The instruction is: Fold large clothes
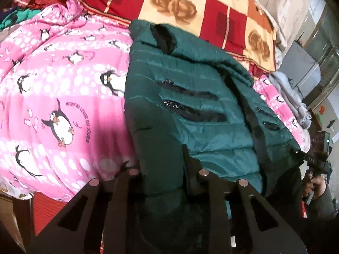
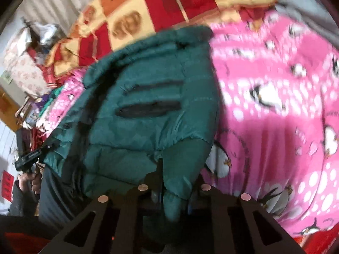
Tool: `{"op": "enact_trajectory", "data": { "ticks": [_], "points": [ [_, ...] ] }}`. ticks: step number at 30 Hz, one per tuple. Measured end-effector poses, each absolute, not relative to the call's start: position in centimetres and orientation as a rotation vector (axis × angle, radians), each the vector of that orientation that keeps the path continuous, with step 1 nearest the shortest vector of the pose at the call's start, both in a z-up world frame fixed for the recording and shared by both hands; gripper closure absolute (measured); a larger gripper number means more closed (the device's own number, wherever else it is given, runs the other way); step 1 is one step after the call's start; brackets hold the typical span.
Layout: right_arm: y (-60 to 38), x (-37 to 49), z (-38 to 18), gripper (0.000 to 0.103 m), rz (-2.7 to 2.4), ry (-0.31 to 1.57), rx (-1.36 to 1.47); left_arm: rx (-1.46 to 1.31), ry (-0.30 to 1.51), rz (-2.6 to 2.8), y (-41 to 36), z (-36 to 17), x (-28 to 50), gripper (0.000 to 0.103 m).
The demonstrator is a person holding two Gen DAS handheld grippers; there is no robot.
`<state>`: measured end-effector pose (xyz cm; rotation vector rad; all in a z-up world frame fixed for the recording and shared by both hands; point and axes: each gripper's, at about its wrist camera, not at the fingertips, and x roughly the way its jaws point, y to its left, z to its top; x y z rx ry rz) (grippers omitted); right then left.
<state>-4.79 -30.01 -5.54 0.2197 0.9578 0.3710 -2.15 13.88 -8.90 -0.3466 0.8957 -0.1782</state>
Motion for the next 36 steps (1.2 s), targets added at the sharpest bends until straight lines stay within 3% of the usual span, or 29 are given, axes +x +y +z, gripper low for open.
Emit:
{"op": "enact_trajectory", "data": {
  "ticks": [7,36],
  "points": [
    [-31.2,-7.7,-3.2,0.09,0.359,0.792,0.243,-0.369,0.895,-0.197,14.7,-8.5,-3.1,0.084],
    [-31.2,-14.1,-1.3,0.093,0.437,0.721,0.217,-0.186,0.849,0.009,12.2,-5.3,-8.2,0.084]
  ]
}}
